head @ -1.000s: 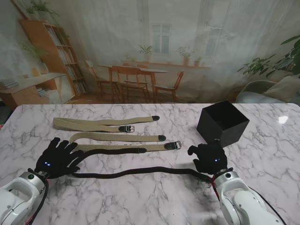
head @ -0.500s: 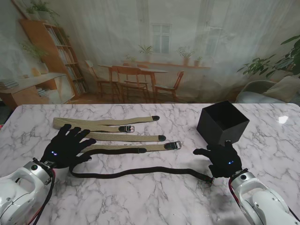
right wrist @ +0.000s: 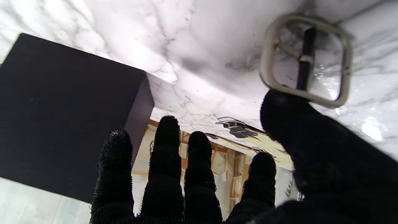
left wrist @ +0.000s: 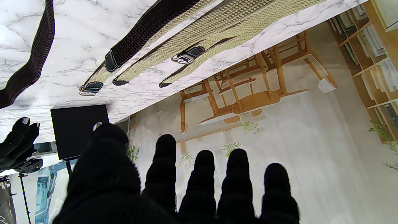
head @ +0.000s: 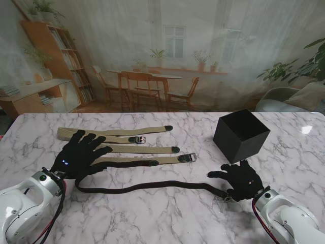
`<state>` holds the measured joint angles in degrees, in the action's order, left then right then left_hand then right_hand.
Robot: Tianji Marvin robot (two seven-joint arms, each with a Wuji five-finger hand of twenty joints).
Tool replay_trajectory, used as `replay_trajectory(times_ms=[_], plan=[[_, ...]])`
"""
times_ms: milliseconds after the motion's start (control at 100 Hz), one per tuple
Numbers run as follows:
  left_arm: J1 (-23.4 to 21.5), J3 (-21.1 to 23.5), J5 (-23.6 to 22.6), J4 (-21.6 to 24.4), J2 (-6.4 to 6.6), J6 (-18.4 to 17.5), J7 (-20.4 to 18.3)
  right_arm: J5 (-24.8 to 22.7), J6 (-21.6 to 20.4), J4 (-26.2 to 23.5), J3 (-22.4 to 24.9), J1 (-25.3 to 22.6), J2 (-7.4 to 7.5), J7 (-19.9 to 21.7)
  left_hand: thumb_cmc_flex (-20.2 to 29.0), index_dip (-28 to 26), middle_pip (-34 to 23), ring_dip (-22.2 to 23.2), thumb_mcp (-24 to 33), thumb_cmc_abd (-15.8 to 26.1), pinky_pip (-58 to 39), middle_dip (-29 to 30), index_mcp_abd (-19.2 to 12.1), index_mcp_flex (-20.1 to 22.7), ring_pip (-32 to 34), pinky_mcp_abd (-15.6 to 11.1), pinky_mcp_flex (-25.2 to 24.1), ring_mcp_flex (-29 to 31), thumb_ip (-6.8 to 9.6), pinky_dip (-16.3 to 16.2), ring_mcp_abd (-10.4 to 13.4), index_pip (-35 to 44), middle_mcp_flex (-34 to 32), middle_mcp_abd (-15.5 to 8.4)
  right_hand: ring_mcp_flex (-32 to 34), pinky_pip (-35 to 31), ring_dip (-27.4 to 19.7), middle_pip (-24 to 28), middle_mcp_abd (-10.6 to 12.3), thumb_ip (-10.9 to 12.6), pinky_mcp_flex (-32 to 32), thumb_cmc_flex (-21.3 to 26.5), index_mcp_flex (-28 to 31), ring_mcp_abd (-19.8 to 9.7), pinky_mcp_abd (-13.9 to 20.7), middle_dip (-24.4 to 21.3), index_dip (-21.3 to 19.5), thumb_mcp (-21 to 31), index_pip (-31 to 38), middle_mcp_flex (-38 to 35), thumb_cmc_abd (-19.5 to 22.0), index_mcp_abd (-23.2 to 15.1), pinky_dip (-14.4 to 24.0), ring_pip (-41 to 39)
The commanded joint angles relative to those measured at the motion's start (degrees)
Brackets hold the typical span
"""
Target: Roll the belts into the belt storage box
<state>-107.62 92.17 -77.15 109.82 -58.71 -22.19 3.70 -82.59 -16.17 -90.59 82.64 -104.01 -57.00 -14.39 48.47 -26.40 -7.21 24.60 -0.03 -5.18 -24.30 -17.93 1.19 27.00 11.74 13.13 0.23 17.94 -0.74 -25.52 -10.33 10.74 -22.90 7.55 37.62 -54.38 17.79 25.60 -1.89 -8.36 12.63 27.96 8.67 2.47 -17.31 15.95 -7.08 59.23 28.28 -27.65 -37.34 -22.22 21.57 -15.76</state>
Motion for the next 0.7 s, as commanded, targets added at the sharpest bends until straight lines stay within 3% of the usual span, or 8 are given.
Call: replay_trajectory(times_ms=[0,220,460,690], plan=[[-0.38,-0.10,-0.05,0.26,-0.18,0.15,-0.53,0.30,-0.89,0.78,-0.29,0.35,0.31,0.34,-0.10,-0.38,1.22,-0.72,-1.28,2.02,1.02,0.10,1.10,1.75,-1.77,2.55,-0.35,0.51,-0.10,-0.44,-1.02,-0.06,-1.06,1.55,-0.79,0.96,-0.89,0.27,-0.02,0.59,-0.18,1.35,-2.18,-0.04,0.70,-0.51,1.18,2.57,-0.47,1.98,-2.39,-2.89,-0.73,2.90],[-0.48,-0.02,0.20,0.05,-0.23,0.05,0.05,2.00,-4.07,2.57,-0.90,1.42,0.40,-0.35,-0.11,-0.47,1.21,-0.69,-1.29,2.09,1.25,0.07,1.17,1.73,-1.76,2.65,-0.40,0.57,-0.10,-0.53,-0.96,-0.11,-1.01,1.42,-1.30,1.28,-1.29,-0.41,-0.65,1.10,-0.29,2.82,4.98,0.08,0.89,-0.93,0.34,6.20,2.23,3.39,-2.70,-3.38,-0.86,3.04],[-0.50,-0.25,0.30,-0.15,-0.23,0.19,0.10,4.66,-6.61,4.76,-1.55,2.45,0.10,-3.31,-0.14,-0.53,1.23,-0.68,-1.30,2.13,1.54,0.08,1.25,1.73,-1.78,2.85,-0.50,0.60,-0.09,-0.58,-1.01,-0.15,-0.93,1.47,-0.94,1.62,-1.68,-1.01,-1.96,0.91,-0.10,3.41,21.01,0.40,0.68,-1.33,-4.56,6.42,11.33,3.64,-3.36,-6.68,-1.03,3.06],[-0.46,-0.42,0.40,-0.22,-0.24,0.30,0.10,5.62,-6.97,5.56,-2.64,3.34,0.05,-2.80,-0.19,-0.59,1.24,-0.68,-1.31,2.25,1.79,0.08,1.26,1.82,-1.81,2.92,-0.60,0.57,-0.09,-0.62,-0.90,-0.11,-0.86,1.47,-1.43,2.45,-2.04,-2.04,-1.36,1.23,-0.48,6.03,22.25,0.29,0.71,-1.84,-5.90,8.26,10.10,4.48,-2.07,-7.00,-1.39,3.38]])
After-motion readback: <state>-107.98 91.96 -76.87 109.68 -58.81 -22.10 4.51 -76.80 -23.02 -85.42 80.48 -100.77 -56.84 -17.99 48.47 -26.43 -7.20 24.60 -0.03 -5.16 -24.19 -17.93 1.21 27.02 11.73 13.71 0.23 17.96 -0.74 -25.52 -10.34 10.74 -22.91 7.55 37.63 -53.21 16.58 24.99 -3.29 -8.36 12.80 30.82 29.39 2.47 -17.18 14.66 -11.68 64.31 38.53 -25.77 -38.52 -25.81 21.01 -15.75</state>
